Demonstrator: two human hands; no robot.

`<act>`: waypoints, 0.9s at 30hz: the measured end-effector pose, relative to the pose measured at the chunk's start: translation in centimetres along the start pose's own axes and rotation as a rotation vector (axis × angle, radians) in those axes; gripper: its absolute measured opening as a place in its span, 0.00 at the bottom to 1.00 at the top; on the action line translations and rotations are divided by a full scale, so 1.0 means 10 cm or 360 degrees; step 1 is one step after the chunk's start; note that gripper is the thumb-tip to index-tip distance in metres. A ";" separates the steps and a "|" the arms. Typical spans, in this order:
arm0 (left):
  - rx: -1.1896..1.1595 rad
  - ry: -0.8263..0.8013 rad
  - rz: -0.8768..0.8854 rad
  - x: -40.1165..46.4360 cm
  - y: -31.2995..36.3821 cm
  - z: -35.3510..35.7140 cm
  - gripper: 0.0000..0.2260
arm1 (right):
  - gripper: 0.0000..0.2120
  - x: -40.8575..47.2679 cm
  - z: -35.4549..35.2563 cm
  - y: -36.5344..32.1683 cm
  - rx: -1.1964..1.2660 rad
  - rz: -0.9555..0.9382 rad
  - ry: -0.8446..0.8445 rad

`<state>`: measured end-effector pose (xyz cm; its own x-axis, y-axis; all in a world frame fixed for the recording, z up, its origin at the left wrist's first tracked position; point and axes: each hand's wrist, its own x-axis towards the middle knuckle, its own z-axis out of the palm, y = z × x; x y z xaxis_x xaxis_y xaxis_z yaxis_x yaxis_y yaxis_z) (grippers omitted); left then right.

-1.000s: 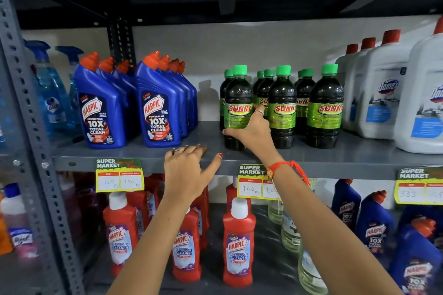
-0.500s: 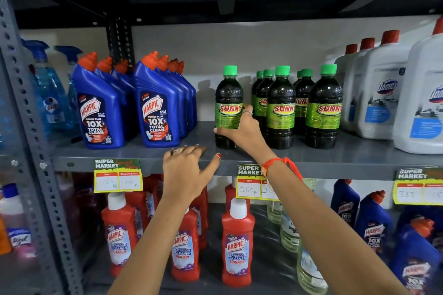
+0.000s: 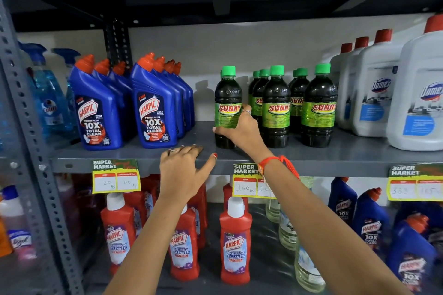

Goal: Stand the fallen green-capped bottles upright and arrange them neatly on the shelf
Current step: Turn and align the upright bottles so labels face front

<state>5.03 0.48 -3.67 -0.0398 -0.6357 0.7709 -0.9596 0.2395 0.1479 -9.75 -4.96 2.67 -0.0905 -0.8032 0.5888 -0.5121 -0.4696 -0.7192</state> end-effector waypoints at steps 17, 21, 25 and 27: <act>0.0063 -0.0048 -0.0063 -0.02 0.46 0.06 0.31 | 0.43 -0.21 -0.93 0.38 -0.0529 -0.0044 0.0296; 0.0091 -0.0051 -0.0081 -0.05 0.50 0.09 0.31 | 0.44 -0.12 -0.92 0.47 -0.0453 0.0190 -0.0039; 0.0086 -0.0044 -0.0079 -0.06 0.50 0.09 0.30 | 0.40 -0.06 -0.92 0.46 -0.0346 0.0292 -0.0098; 0.0085 -0.0038 -0.0078 -0.06 0.50 0.10 0.29 | 0.42 -0.03 -0.90 0.47 -0.0326 0.0302 -0.0095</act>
<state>-0.03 1.38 -3.99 0.0017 -0.6631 0.7485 -0.9740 0.1685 0.1514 -19.83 -3.57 2.46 -0.1537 -0.8928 0.4235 -0.6533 -0.2297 -0.7214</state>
